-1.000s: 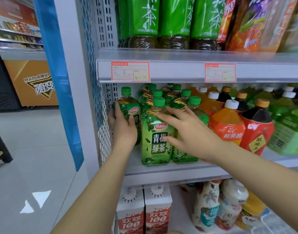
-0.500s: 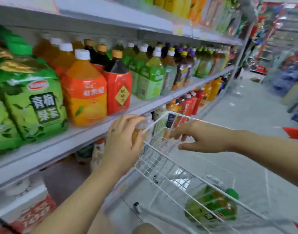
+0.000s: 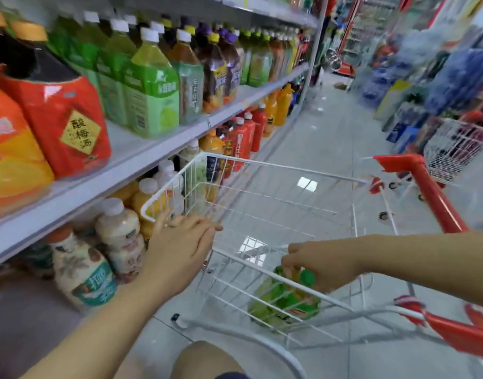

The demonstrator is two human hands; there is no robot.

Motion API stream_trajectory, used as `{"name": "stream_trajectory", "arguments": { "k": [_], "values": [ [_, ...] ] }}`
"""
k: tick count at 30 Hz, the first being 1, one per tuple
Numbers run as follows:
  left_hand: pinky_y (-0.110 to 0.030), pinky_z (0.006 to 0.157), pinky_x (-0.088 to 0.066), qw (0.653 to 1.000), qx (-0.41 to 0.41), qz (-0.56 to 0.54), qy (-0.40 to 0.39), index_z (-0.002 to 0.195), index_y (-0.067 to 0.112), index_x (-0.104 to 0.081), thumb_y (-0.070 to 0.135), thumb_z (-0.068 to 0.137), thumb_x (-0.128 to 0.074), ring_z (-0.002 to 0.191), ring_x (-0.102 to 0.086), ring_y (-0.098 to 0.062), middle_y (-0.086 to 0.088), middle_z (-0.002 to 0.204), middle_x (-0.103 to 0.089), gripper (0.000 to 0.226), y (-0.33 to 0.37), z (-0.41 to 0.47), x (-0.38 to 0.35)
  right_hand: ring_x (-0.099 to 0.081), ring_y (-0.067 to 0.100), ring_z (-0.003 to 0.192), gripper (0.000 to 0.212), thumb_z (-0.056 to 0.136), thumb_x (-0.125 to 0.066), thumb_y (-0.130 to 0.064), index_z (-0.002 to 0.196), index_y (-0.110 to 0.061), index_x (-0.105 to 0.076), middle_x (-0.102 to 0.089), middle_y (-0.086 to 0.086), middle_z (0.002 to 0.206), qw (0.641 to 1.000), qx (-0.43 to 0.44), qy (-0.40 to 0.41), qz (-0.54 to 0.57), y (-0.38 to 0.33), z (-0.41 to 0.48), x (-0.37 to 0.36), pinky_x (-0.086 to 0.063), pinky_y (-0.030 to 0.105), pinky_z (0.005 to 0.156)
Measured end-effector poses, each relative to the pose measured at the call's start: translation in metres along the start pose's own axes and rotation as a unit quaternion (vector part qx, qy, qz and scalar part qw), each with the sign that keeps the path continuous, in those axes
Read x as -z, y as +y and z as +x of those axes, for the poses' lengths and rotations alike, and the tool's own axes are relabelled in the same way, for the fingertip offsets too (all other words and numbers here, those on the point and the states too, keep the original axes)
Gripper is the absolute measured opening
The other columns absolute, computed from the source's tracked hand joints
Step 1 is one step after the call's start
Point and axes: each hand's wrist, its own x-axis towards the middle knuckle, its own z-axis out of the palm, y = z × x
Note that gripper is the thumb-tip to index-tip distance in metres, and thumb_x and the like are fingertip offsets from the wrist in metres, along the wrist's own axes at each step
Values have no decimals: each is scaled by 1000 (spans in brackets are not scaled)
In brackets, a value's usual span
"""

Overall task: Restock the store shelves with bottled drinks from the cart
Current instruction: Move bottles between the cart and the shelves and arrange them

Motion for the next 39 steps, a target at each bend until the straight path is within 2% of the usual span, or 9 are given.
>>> {"name": "stream_trajectory", "arguments": {
  "k": [4,9,12,15,20,24,28,32,39],
  "values": [
    [-30,101,-12,1000,-6,11,9,104,36,-66,39,97,-18,93,-62,-13,17,102,-64,49,0,-1,-1,-39,12,77,13,80,-64,-11,83,-17,-52,-49,4,89,999,24,46,5,0,11,-7,-30,15,61],
    [-32,108,-3,997,17,14,-70,118,42,-57,50,91,-3,111,-50,-2,23,117,-54,60,6,2,11,-51,12,84,18,75,-66,-21,76,-32,-52,-56,-2,93,981,-24,181,64,-6,0,34,-44,26,79],
    [-31,110,-19,986,49,-102,-124,125,38,-50,42,98,-31,115,-46,-1,20,123,-50,33,5,9,31,-53,5,80,18,73,-67,-18,76,-33,-57,-57,-11,86,957,-17,281,67,-24,-24,81,-41,11,70],
    [-23,97,-40,973,54,-220,-38,121,38,-50,28,95,-49,109,-50,1,18,117,-53,27,12,17,71,-57,0,74,22,70,-70,-14,70,-33,-59,-60,-15,78,918,28,387,80,-53,-54,125,-42,9,62],
    [-12,87,-41,956,23,-268,116,120,44,-42,30,94,-51,103,-49,10,23,113,-54,31,30,18,156,-57,22,59,23,69,-68,-6,71,-28,-63,-65,3,70,842,130,505,134,-112,-77,185,-46,30,54],
    [-28,99,-42,944,23,-259,201,120,53,-36,57,78,-51,114,-47,4,20,124,-49,45,28,-7,206,-44,12,50,20,74,-69,-2,73,-21,-66,-60,0,60,817,243,492,175,-166,-65,214,-35,20,49],
    [-16,101,-34,945,57,-193,258,122,54,-30,62,68,-57,121,-41,8,22,128,-43,61,22,-53,234,-53,10,64,33,71,-70,7,71,-26,-66,-66,7,72,794,354,450,204,-233,-40,219,-44,20,60],
    [-3,93,-32,924,133,-159,321,126,49,-34,62,59,-65,119,-41,11,24,127,-48,75,10,-109,254,-57,5,65,29,69,-70,7,76,-20,-67,-68,-4,70,771,463,372,228,-293,-16,212,-47,19,59],
    [2,87,-28,860,213,-24,464,112,47,-46,56,59,-69,112,-42,15,23,118,-49,58,-3,-173,272,-65,18,85,25,81,-69,-8,97,-26,-64,-68,-3,95,743,562,295,211,-373,16,202,-53,29,74]
  ]
}}
